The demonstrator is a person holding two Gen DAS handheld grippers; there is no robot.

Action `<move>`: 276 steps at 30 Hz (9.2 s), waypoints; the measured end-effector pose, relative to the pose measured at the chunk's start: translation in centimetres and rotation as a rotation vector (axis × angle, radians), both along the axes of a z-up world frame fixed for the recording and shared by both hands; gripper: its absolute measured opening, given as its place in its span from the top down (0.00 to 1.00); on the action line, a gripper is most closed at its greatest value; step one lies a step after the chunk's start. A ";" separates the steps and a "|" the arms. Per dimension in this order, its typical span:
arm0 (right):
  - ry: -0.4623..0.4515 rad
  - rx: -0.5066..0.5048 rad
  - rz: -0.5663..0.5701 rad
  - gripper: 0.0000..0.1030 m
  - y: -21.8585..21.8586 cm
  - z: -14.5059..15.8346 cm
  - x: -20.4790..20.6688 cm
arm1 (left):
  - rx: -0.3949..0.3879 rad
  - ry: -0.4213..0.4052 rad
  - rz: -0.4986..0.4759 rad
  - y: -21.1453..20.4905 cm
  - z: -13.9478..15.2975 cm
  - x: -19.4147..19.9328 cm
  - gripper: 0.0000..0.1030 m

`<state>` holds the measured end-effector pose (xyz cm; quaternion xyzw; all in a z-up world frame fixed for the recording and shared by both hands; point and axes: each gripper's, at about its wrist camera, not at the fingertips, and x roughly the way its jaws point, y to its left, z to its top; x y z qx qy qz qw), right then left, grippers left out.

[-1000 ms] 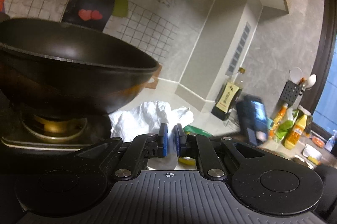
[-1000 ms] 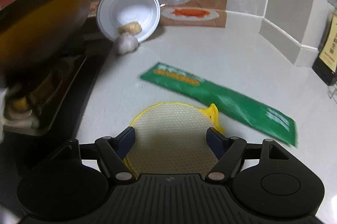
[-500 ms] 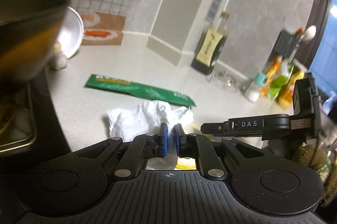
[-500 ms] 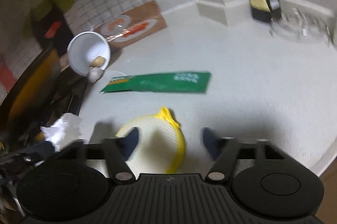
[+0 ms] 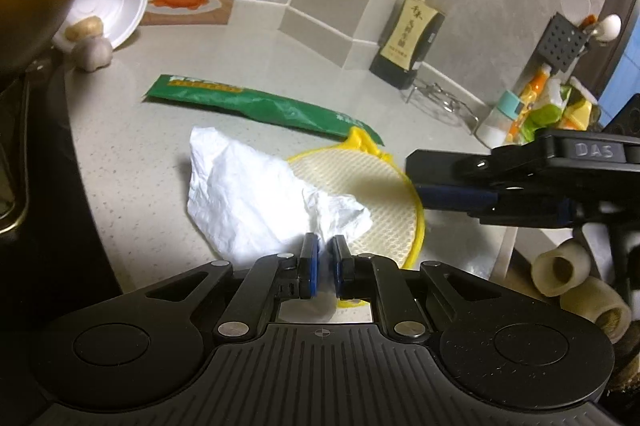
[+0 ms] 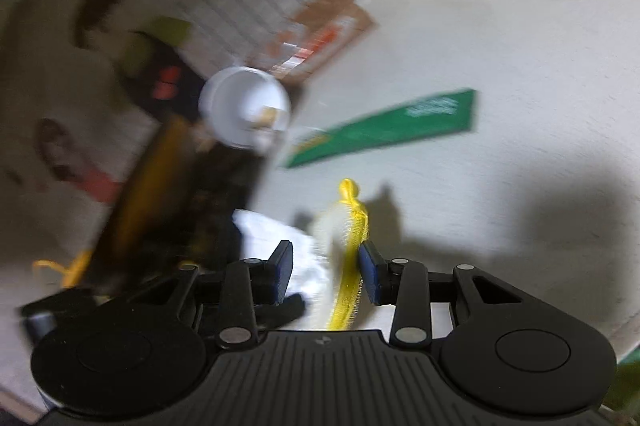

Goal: Collect trash

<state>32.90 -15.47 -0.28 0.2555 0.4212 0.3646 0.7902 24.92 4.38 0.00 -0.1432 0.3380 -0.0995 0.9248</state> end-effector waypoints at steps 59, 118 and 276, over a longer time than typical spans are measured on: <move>0.022 -0.368 -0.881 0.89 -26.1 -16.9 -32.2 | -0.051 0.457 -0.446 -27.8 -27.0 -3.6 0.89; -0.095 -0.440 -0.713 0.87 -14.8 -7.9 -34.4 | -0.140 -0.092 -0.420 -11.4 -5.5 -16.9 0.82; -0.377 -0.834 -0.351 0.52 -15.8 -10.8 -23.1 | -0.002 -0.064 -0.445 -20.7 -6.9 -3.2 0.82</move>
